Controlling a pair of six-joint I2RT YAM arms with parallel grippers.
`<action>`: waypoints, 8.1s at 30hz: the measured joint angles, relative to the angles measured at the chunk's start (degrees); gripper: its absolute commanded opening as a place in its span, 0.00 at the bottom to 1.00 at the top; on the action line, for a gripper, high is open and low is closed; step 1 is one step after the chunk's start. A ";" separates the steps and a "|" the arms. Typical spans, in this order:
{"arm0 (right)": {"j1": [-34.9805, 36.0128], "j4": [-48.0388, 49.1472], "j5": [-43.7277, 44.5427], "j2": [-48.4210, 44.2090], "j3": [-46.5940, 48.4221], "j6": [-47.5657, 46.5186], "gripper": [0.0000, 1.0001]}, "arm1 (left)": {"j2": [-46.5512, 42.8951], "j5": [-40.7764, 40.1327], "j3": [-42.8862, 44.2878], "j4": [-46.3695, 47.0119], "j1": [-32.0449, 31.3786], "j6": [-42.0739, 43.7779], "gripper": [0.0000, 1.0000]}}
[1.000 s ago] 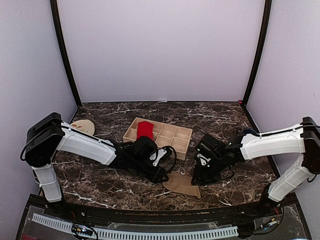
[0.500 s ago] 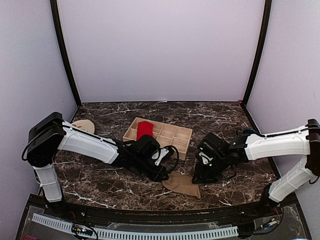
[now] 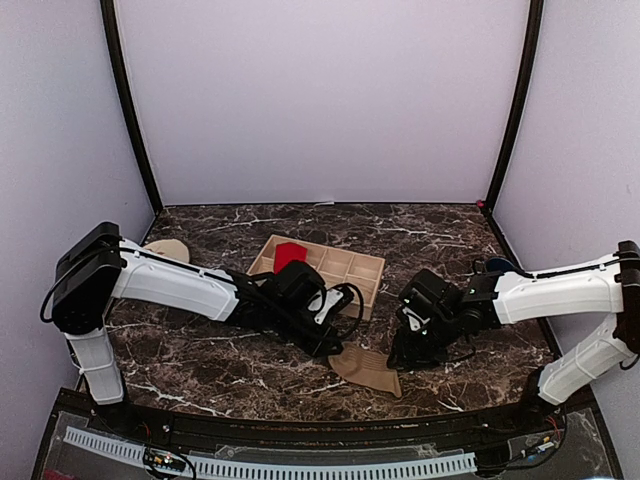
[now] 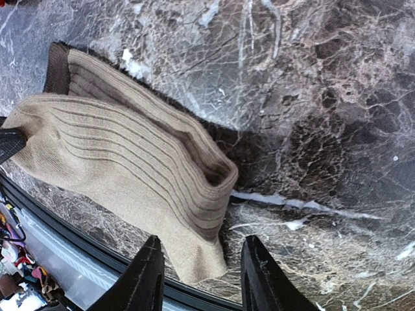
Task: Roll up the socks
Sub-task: Roll the sock at the center of the board.
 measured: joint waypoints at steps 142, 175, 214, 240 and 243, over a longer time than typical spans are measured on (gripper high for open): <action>6.03 -24.44 18.45 16.22 22.97 -6.78 0.00 | -5.60 4.76 -7.37 11.41 0.81 3.74 0.53; 11.21 -25.33 21.11 21.66 28.59 -6.71 0.20 | 3.87 -2.03 -5.53 14.10 -0.83 -12.26 0.33; 10.95 -5.27 13.49 18.40 16.55 -1.16 0.24 | 3.93 -2.38 -5.53 14.10 -0.83 -13.62 0.31; 5.01 12.50 5.51 13.07 5.42 1.57 0.24 | 1.07 -1.84 -1.99 12.31 2.93 -13.60 0.37; 4.90 14.25 4.46 13.07 5.35 1.60 0.24 | 1.22 -0.44 0.50 12.50 3.04 -13.57 0.39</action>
